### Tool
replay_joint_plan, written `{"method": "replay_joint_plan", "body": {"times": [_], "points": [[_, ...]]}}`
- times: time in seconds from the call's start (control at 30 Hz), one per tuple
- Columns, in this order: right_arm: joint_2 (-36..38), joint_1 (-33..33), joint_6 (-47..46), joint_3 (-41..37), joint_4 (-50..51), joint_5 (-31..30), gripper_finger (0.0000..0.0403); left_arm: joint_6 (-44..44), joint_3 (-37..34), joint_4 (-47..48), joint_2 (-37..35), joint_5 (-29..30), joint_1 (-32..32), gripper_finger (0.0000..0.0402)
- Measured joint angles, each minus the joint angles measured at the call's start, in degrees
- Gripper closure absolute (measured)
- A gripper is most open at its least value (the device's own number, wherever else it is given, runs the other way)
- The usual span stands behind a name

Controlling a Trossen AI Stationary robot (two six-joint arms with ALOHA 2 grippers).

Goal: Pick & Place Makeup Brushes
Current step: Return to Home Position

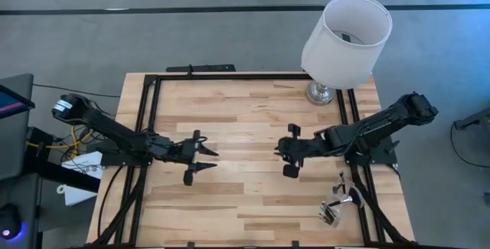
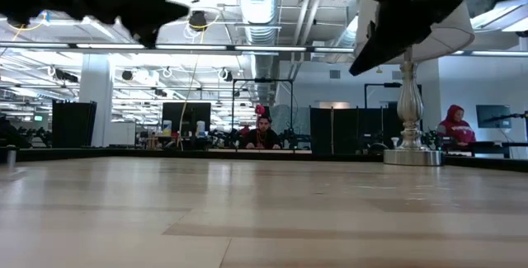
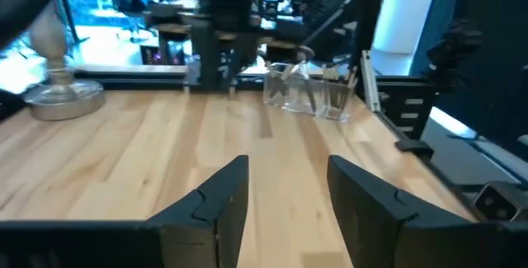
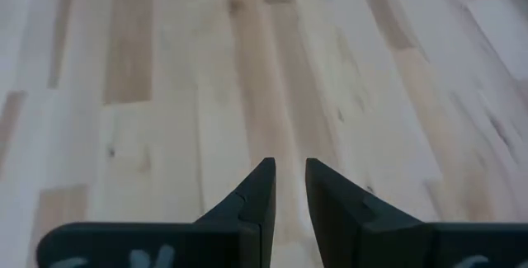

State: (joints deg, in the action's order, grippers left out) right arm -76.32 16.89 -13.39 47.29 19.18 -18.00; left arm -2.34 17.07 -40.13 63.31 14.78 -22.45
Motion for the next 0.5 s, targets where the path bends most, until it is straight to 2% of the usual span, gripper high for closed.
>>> {"method": "replay_joint_plan", "body": {"times": [0.23, 0.5], "points": [[-0.8, 3.7, 7.6, 0.0, -7.4, -0.6, 0.0344, 1.3, -11.6, -14.1, -4.6, 0.0, 2.3, 0.0239], [-0.6, 7.0, 9.3, -0.6, -7.3, -5.1, 0.0344, 2.1, -16.8, -15.0, -13.2, -0.4, 2.9, 0.0239]]}}
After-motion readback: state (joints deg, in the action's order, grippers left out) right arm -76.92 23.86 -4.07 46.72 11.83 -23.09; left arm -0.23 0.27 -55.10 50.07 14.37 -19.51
